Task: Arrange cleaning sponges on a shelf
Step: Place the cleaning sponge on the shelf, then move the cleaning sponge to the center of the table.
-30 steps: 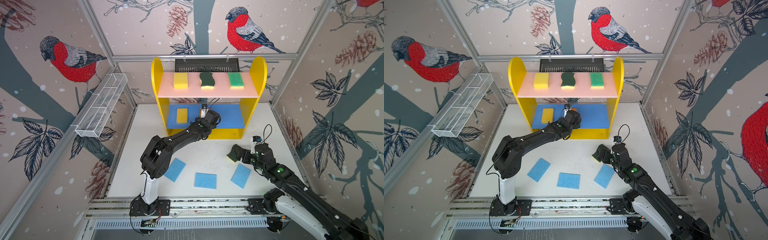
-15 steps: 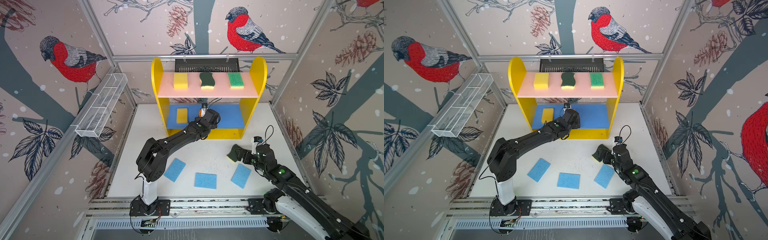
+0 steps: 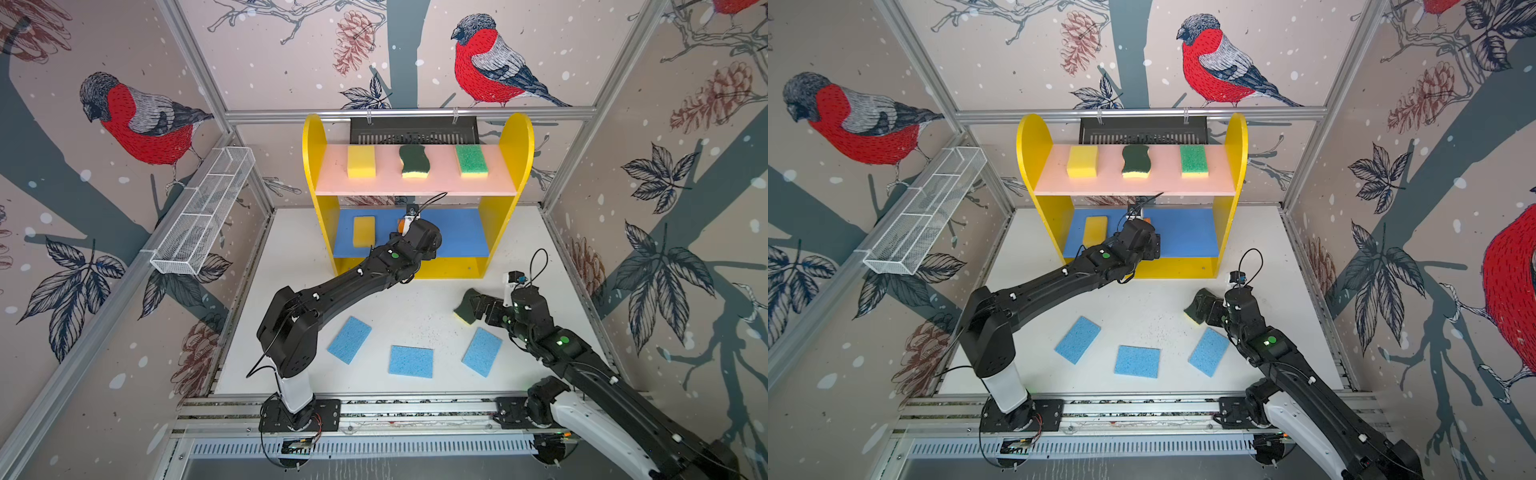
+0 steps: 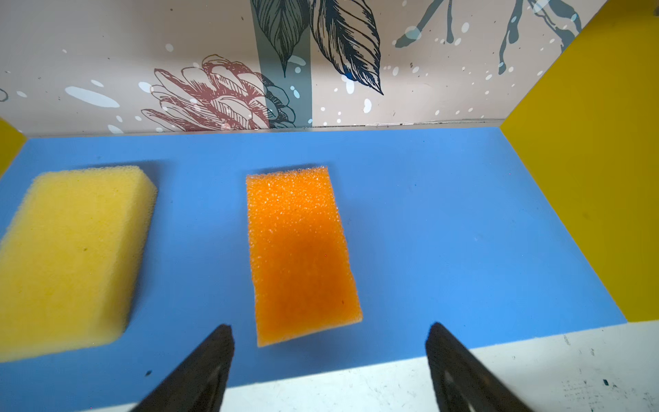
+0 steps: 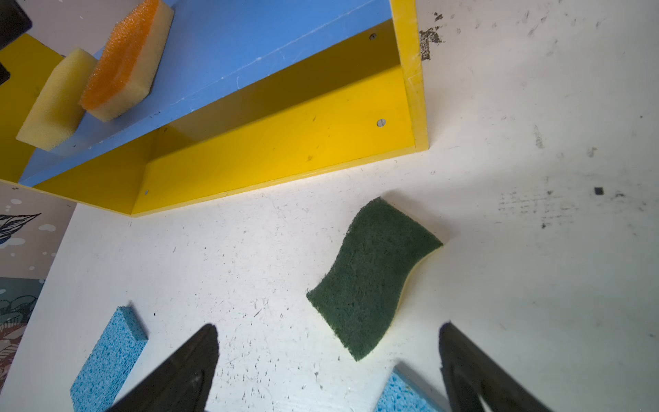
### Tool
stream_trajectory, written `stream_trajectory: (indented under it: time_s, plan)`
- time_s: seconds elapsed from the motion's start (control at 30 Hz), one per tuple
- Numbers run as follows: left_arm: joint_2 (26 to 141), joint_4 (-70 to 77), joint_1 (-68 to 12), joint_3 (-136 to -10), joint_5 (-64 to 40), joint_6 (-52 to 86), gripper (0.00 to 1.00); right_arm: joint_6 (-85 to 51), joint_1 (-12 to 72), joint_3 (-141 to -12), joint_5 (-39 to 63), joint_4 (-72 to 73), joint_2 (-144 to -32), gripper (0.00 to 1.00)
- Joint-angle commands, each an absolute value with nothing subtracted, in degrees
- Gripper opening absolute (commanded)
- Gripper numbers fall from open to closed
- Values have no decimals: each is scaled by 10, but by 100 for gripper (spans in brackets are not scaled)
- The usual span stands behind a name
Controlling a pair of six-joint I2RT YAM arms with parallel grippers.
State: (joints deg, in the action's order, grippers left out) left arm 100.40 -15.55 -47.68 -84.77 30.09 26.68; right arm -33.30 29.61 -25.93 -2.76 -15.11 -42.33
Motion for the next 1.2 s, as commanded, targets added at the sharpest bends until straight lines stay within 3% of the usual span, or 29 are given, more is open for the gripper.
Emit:
stream_trajectory:
  time_s: [0.0,0.43,0.93,1.17]
  plan:
    - [976,-156,-489,-821,341,269,85,-354,296,-269,-37,-140,-430,96]
    - [808,-134,-503,-639,301,294,83,-425,316,-267,-57,-109,-488,95]
    - [708,-134,-498,-517,263,315,84,-548,406,-333,-165,-143,-694,95]
    - [666,-108,-453,-465,200,320,85,-612,414,-359,-193,-183,-754,96]
